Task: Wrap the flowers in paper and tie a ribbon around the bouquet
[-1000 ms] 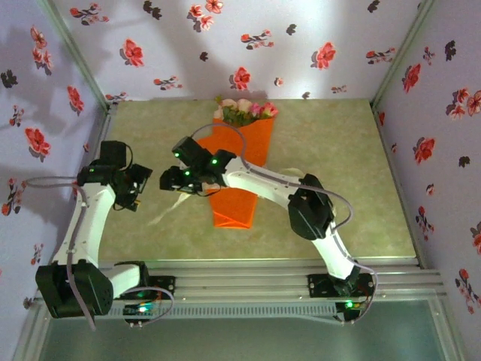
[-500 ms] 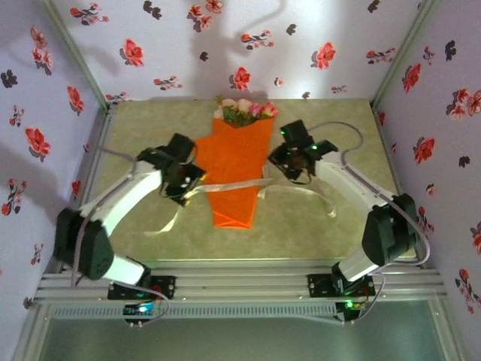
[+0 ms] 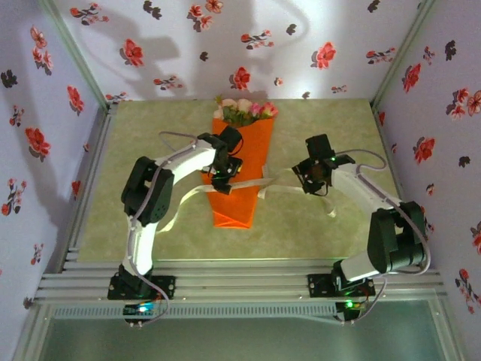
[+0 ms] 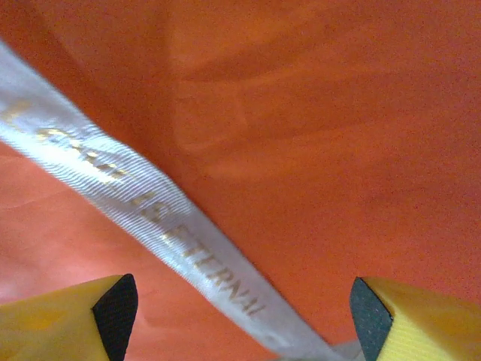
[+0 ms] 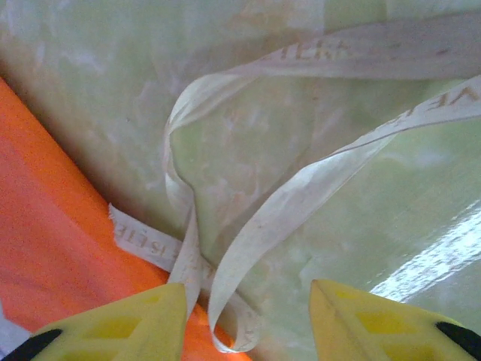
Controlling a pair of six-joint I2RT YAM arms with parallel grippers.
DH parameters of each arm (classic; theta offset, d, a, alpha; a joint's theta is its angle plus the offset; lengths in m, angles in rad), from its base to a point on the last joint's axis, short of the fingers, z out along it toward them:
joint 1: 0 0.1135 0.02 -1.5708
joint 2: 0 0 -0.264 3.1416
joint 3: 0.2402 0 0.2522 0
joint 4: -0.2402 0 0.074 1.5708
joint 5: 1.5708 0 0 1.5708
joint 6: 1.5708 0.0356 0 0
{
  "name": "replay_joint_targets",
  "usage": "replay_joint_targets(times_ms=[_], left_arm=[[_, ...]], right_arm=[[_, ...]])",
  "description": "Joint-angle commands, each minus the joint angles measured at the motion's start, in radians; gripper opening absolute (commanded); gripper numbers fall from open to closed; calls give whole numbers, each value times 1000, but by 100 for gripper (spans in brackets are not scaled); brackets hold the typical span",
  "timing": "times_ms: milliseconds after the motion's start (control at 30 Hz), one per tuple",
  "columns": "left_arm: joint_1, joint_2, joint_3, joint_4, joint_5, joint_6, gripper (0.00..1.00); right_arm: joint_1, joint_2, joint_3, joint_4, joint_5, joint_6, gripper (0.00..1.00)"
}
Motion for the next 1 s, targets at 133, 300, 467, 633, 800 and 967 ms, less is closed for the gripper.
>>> replay_joint_targets(times_ms=[133, 300, 467, 633, 800, 967], left_arm=[[-17, 39, 43, -61, 28, -57, 64], [-13, 69, 51, -79, 34, -31, 54], [-9, 97, 56, -73, 41, -13, 44], [1, 102, 56, -58, 37, -5, 31], [10, 74, 50, -44, 20, 13, 0], [25, 20, 59, -49, -9, 56, 0]], right_arm=[[141, 135, 25, 103, -74, 101, 51], [187, 232, 38, 147, -96, 127, 50], [191, 285, 45, 175, -87, 118, 43], [194, 312, 57, 170, -88, 112, 13], [193, 234, 51, 85, -17, 78, 0], [167, 114, 55, -29, 58, 0, 0]])
